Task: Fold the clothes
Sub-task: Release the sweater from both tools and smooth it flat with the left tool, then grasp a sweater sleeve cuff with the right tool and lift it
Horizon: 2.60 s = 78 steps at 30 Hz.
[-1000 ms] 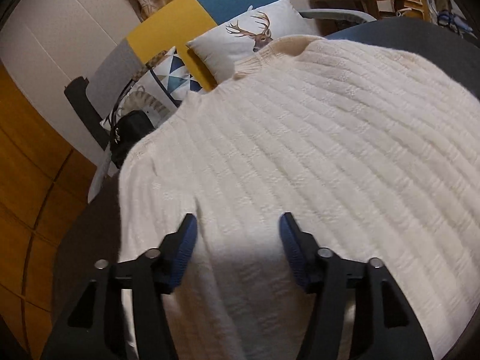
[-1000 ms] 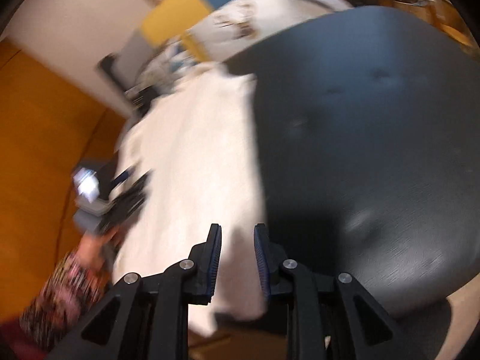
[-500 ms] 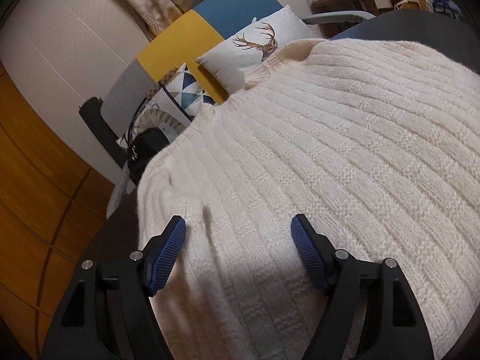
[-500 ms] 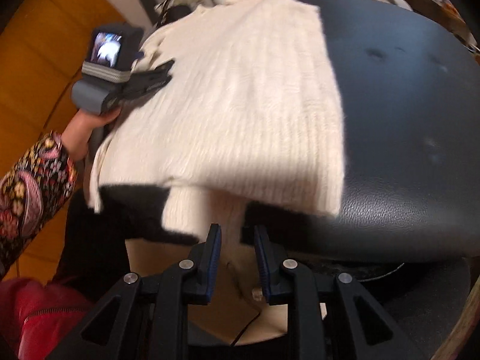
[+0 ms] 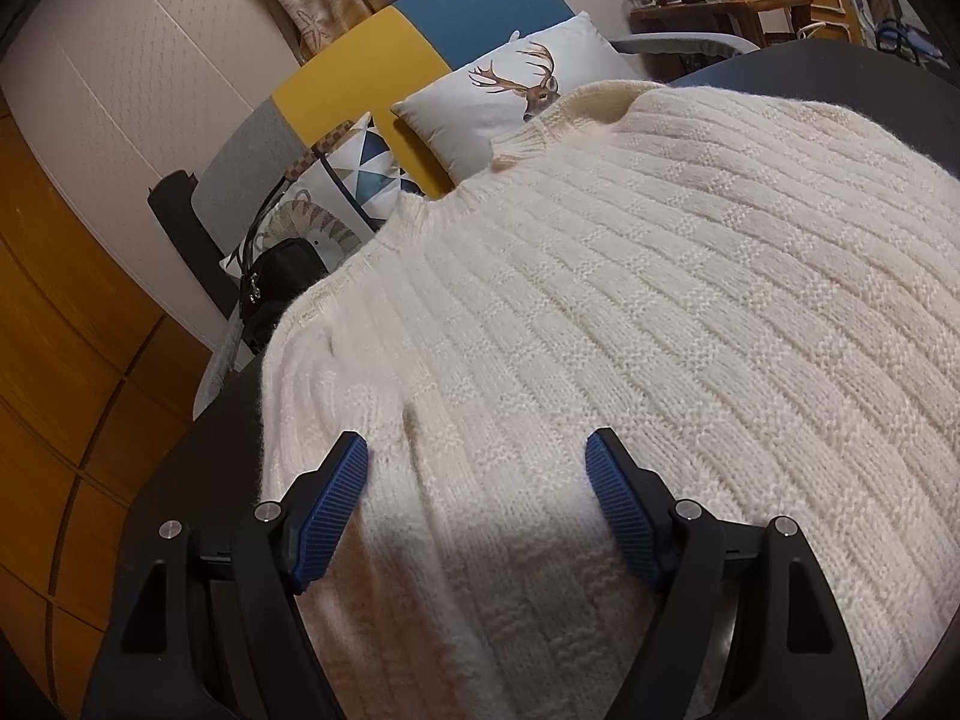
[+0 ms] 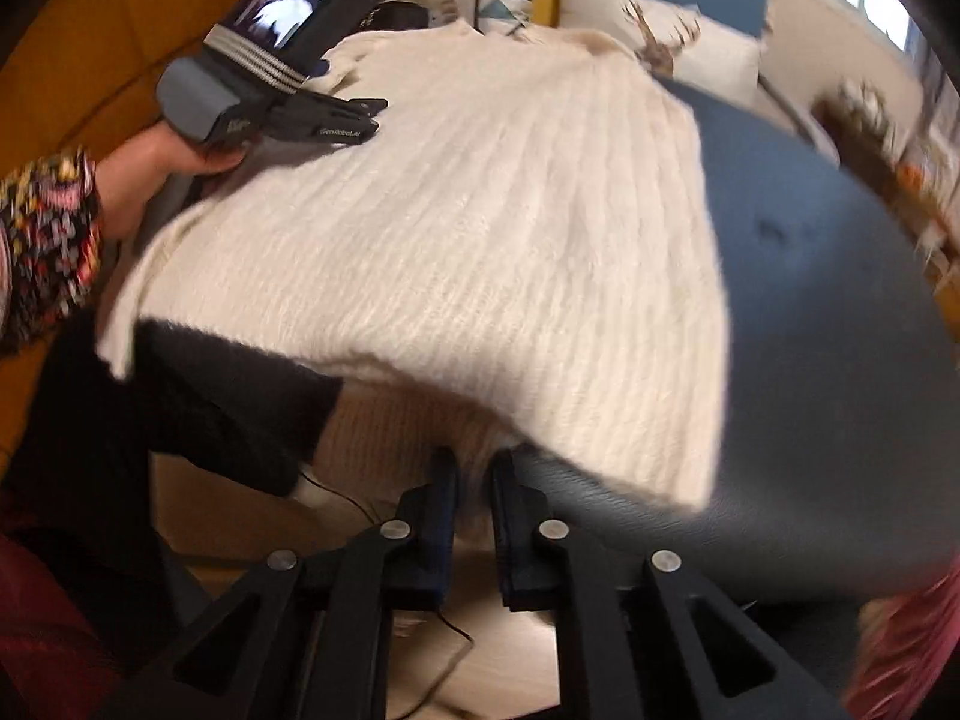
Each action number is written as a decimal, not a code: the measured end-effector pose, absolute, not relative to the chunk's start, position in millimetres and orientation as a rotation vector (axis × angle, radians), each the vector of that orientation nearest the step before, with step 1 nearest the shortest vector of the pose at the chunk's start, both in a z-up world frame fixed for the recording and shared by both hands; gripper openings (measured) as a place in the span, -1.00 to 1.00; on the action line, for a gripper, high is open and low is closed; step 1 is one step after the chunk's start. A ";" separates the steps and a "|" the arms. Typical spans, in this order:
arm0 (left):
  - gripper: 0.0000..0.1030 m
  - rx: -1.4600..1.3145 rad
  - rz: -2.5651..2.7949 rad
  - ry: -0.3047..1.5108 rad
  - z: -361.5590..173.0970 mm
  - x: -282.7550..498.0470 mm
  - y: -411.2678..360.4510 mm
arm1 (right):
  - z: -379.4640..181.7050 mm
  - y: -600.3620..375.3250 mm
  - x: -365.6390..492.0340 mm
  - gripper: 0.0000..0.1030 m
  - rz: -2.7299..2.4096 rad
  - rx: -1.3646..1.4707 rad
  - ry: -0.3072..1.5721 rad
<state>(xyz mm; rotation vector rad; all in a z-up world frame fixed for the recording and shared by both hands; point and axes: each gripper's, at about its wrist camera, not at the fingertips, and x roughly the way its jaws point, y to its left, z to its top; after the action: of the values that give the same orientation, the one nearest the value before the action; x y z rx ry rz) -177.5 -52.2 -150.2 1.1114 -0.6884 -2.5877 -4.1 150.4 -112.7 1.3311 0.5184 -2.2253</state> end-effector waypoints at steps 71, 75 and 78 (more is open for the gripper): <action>0.77 1.346 -2.788 -0.157 -147.1 -333.0 87.6 | -82.2 497.7 -384.9 -0.48 -2.600 1.918 -0.281; 0.86 1.362 -2.785 -0.098 -148.8 -338.2 79.8 | -89.8 505.0 -387.6 -0.47 -2.586 1.937 -0.289; 0.87 1.355 -2.782 -0.109 -149.2 -338.4 79.1 | -94.0 505.4 -388.3 -0.38 -2.568 1.904 -0.362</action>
<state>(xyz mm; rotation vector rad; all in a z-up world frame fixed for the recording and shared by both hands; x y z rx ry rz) -338.4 79.1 -149.2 1.3553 -0.1094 -2.7817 -388.3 505.4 -94.0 1.9036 -0.3621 -2.5675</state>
